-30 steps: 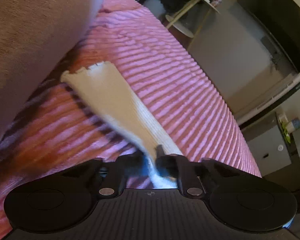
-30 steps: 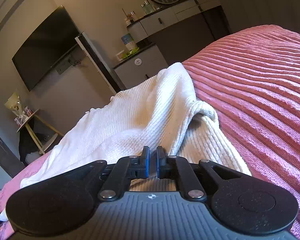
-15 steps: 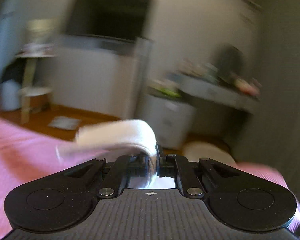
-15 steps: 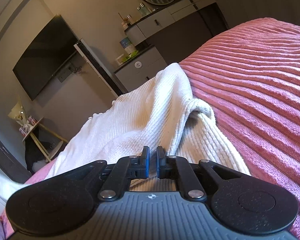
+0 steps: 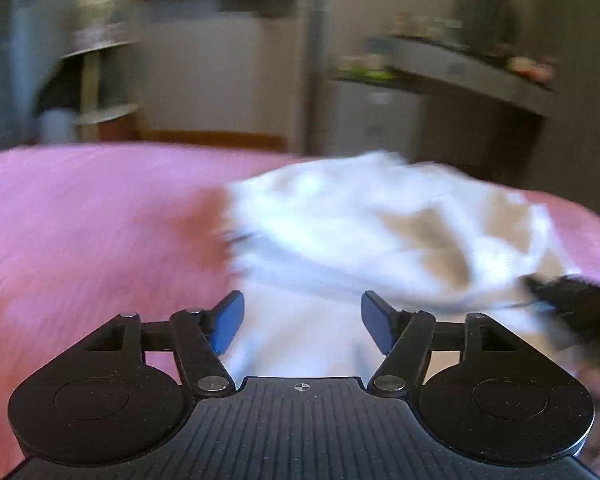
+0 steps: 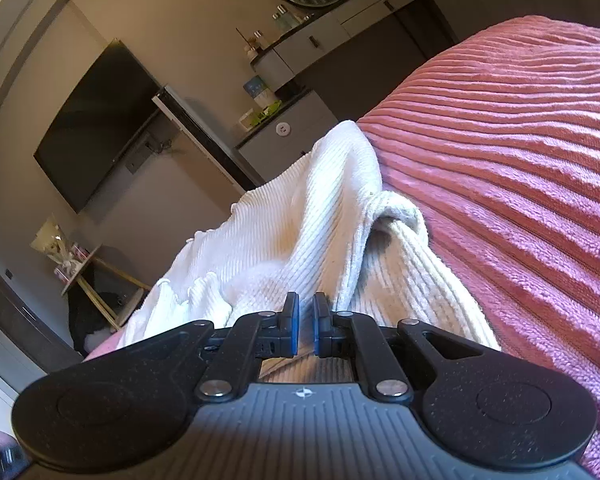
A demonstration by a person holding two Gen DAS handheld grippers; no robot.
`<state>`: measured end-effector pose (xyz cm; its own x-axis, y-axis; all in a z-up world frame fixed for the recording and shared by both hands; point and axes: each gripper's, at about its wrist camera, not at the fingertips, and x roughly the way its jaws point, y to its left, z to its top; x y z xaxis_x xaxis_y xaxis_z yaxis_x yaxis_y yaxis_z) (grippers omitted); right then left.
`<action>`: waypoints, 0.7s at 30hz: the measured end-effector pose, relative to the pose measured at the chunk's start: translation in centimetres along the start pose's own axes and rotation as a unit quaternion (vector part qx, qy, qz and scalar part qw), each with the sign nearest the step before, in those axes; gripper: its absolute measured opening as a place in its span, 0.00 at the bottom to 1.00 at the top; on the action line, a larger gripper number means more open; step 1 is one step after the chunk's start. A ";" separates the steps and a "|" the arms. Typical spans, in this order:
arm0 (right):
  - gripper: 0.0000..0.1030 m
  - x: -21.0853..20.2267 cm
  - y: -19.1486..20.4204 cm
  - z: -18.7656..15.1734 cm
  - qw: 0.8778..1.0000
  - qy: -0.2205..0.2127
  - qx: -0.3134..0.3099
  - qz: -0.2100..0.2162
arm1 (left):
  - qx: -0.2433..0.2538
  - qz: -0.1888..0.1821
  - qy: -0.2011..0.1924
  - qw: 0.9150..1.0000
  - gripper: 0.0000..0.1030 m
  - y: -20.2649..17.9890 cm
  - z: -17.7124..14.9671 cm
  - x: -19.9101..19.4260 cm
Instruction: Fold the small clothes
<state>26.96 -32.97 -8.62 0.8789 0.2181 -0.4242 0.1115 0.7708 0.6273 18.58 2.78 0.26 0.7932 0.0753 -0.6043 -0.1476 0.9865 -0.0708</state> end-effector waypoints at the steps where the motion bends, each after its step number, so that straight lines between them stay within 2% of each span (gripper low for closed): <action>1: 0.09 -0.1 0.4 0.2 1.000 0.005 -0.003 -0.008 | -0.019 0.012 0.005 1.000 0.69 1.3 -0.9 -0.1; 3: 0.19 -0.8 1.8 0.7 1.000 0.011 -0.005 -0.012 | -0.049 0.021 0.020 0.998 0.69 3.5 -2.6 0.0; 5: 0.55 -1.6 3.9 1.0 1.000 0.008 -0.026 0.005 | -0.066 0.021 0.044 0.997 0.69 4.9 -3.8 1.2; 6: 0.60 -1.9 5.1 1.0 0.999 0.005 -0.048 0.012 | -0.072 0.012 0.047 0.996 0.69 5.1 -3.8 1.5; 8: 0.61 -1.7 8.0 0.7 0.994 0.010 -0.103 0.017 | -0.073 -0.005 0.038 0.997 0.70 5.6 -3.8 1.4; 10: 0.61 -0.4 10.5 0.3 0.989 0.037 -0.142 0.018 | -0.071 -0.017 0.033 0.997 0.73 5.9 -4.0 1.2; 12: 0.59 1.9 12.7 -0.4 0.980 0.070 -0.186 -0.006 | -0.072 -0.025 0.031 0.997 0.73 6.2 -4.1 1.3; 14: 0.47 4.1 14.3 -0.7 0.969 0.084 -0.228 -0.055 | -0.076 -0.035 0.029 0.996 0.74 6.6 -4.5 1.1; 16: 0.43 5.6 14.9 -0.6 0.964 0.095 -0.231 -0.092 | -0.089 -0.044 0.032 0.995 0.74 6.7 -4.5 0.9; 18: 0.27 6.3 15.1 -0.2 0.962 0.099 -0.230 -0.112 | -0.108 -0.052 0.035 0.992 0.74 7.0 -4.4 0.6; 19: 0.10 6.5 15.4 -0.1 0.959 0.100 -0.241 -0.113 | -0.114 -0.054 0.037 0.991 0.74 7.1 -4.4 0.8; 21: 0.08 6.1 15.9 0.3 0.955 0.097 -0.259 -0.110 | -0.121 -0.059 0.037 0.990 0.74 7.3 -4.3 0.8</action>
<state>34.26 -19.55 -0.99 0.7524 0.0843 -0.6533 -0.0045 0.9924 0.1229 15.60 9.37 -4.16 0.7687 -0.0574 -0.6371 -0.2021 0.9231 -0.3271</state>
